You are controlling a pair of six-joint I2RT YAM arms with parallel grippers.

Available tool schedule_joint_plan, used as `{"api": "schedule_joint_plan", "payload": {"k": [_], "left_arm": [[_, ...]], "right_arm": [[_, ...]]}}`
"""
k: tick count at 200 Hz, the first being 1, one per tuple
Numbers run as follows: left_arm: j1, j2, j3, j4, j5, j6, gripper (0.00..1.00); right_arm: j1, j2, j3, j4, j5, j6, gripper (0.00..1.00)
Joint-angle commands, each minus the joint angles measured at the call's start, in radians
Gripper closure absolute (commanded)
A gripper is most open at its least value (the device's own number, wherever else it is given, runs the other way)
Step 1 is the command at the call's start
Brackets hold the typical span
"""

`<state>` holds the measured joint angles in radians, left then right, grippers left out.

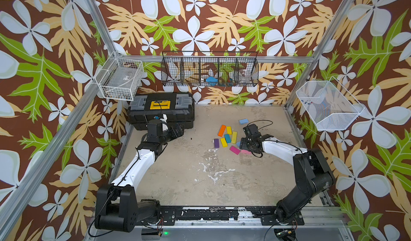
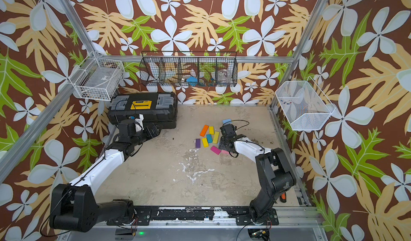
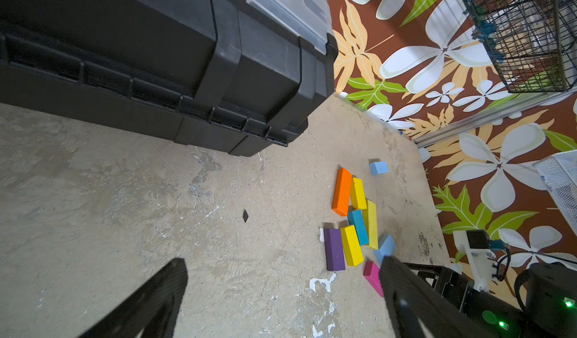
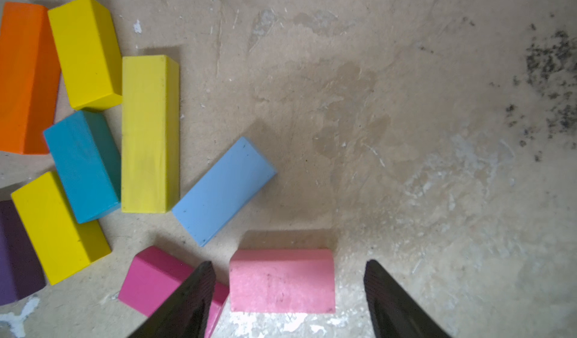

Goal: Assemble the letter c with building blocks
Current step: Adjust the building block at the center of the board.

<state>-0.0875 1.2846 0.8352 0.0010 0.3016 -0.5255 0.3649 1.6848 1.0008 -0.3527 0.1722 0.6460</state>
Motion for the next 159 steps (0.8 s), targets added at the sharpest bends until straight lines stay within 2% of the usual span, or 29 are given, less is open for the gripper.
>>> {"api": "schedule_joint_plan", "payload": {"k": [1, 159], "left_arm": [[-0.001, -0.003, -0.004, 0.002, 0.015, -0.005, 0.0], [-0.001, 0.007, -0.022, 0.019, 0.021, -0.03, 0.0]], "right_arm": [[0.001, 0.012, -0.002, -0.001, -0.009, -0.029, 0.26], [0.006, 0.029, -0.042, 0.037, -0.049, -0.07, 0.25]]}}
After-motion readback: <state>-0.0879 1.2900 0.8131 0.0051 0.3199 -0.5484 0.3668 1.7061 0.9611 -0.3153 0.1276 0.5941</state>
